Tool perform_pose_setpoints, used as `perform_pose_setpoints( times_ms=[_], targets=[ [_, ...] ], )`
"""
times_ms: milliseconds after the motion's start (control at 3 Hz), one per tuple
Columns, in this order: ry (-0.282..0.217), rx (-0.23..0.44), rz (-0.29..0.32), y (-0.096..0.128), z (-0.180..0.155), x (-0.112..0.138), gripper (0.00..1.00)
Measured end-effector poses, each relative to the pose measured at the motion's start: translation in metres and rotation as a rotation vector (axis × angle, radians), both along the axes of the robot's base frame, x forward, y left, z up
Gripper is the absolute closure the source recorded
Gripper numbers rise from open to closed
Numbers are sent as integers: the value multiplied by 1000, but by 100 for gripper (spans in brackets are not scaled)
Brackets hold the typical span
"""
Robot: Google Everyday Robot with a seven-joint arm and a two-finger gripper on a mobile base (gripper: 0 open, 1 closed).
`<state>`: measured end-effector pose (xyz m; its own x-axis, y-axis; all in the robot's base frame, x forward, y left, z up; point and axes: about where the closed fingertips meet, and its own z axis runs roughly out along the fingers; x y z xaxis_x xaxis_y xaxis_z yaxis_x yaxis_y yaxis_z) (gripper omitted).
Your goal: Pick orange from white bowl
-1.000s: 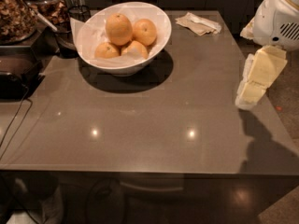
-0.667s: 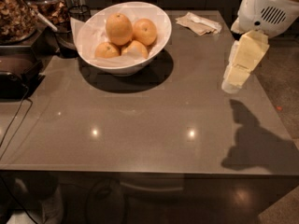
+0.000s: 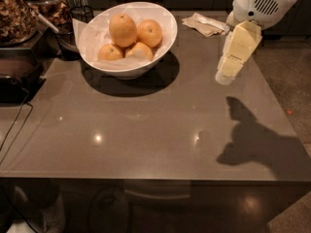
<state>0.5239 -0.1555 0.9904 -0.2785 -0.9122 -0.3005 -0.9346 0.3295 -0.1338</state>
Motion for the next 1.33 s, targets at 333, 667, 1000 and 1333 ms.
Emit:
perform_pose_setpoints(
  times_ms=[333, 667, 1000, 1333],
  targets=[
    [-14, 44, 5, 16, 2, 19, 0],
    [25, 81, 24, 56, -5, 74, 0],
    [-4, 97, 20, 60, -2, 81, 0],
    [-33, 143, 23, 76, 3, 98, 0]
  ],
)
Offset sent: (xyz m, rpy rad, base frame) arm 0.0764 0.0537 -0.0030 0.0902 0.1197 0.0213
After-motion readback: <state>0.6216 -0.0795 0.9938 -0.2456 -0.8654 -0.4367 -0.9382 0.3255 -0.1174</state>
